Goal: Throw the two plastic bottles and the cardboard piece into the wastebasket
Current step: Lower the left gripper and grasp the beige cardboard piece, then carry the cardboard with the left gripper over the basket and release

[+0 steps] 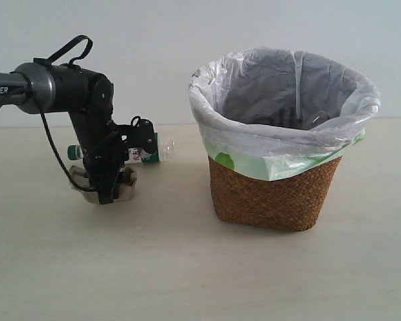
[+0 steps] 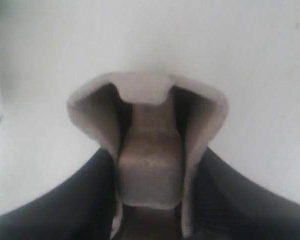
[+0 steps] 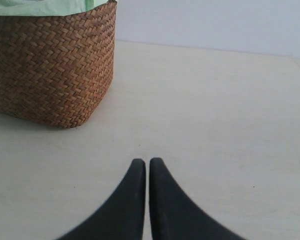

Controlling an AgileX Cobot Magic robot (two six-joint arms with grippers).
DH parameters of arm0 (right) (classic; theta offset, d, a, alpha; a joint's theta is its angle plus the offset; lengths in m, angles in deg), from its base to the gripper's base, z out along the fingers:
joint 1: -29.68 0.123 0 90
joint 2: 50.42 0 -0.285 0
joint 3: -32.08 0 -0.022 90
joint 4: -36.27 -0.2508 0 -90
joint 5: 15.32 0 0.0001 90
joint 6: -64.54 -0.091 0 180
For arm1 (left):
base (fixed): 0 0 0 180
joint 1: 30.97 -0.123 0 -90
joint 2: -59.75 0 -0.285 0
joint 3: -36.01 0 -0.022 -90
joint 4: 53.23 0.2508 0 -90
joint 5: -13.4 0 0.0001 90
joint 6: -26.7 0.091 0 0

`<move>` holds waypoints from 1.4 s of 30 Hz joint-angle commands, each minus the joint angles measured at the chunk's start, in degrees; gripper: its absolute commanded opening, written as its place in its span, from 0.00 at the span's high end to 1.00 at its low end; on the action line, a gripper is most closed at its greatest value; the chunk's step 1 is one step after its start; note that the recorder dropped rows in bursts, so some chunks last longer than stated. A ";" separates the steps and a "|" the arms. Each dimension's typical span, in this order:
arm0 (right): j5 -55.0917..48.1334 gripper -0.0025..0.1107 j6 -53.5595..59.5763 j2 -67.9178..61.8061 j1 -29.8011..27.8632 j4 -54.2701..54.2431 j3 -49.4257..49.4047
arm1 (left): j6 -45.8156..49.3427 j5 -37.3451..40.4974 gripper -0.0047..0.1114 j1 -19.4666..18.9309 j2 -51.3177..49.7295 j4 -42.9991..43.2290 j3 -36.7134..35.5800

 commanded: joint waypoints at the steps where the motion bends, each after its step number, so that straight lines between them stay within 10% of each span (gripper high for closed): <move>1: 0.25 0.98 0.00 0.30 -0.27 0.02 0.03 | -9.75 -0.49 0.93 -1.43 4.07 1.14 0.12; 14: 0.25 0.98 0.00 0.30 -0.27 0.02 0.03 | -66.03 2.83 0.93 -9.67 22.19 30.13 0.12; 26: 0.25 0.98 0.00 0.30 -0.27 -0.08 0.03 | -71.20 7.16 0.93 -10.05 24.47 30.78 0.12; 30: 0.25 0.98 0.00 0.30 -0.27 -0.08 0.03 | -63.48 2.80 0.93 -10.05 22.95 12.63 0.12; 37: 0.25 0.98 0.00 0.30 -0.27 -0.08 0.03 | -11.98 2.32 0.89 -8.66 20.30 -70.87 6.16; 42: 0.25 0.98 0.00 0.30 -0.27 -0.08 0.03 | -10.89 -4.26 0.26 -2.49 19.94 -72.40 14.34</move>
